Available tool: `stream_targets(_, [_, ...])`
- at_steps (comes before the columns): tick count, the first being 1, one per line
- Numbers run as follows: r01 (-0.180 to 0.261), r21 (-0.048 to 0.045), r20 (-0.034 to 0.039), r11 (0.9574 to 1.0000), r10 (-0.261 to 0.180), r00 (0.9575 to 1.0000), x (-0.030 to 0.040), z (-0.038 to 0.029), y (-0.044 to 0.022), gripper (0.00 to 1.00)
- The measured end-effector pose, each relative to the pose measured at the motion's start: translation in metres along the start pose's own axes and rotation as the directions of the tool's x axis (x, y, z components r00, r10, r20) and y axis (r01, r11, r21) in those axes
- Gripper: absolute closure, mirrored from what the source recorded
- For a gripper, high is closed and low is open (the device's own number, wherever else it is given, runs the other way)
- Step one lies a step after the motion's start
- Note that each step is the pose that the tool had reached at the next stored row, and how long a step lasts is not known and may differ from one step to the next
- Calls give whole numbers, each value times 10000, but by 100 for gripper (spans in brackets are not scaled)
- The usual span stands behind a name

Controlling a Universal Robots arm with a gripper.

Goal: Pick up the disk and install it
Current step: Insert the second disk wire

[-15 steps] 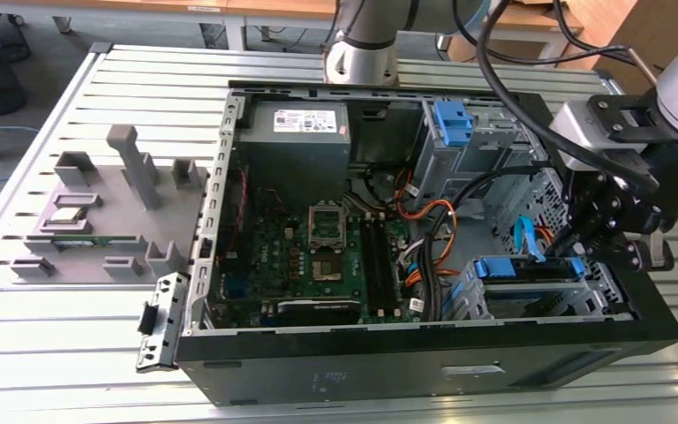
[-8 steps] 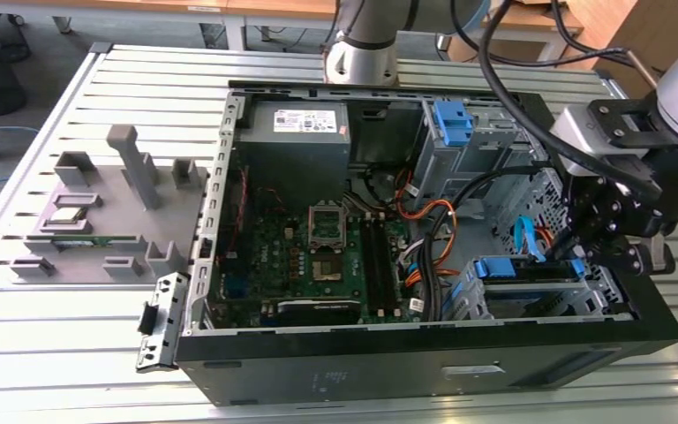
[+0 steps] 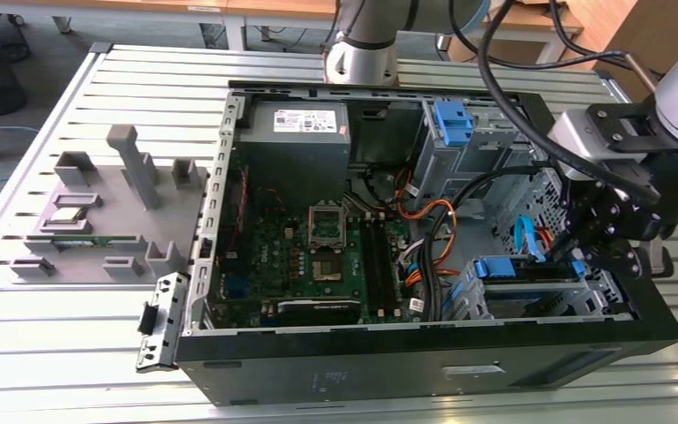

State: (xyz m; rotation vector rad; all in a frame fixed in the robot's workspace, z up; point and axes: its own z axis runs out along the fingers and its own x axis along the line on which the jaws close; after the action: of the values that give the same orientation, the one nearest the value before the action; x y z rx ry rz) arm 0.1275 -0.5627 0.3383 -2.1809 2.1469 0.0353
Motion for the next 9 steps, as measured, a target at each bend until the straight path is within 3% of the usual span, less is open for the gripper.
stream_targets(9, [1, 0, 0, 10000, -1, 10000, 3, 7, 18, 82])
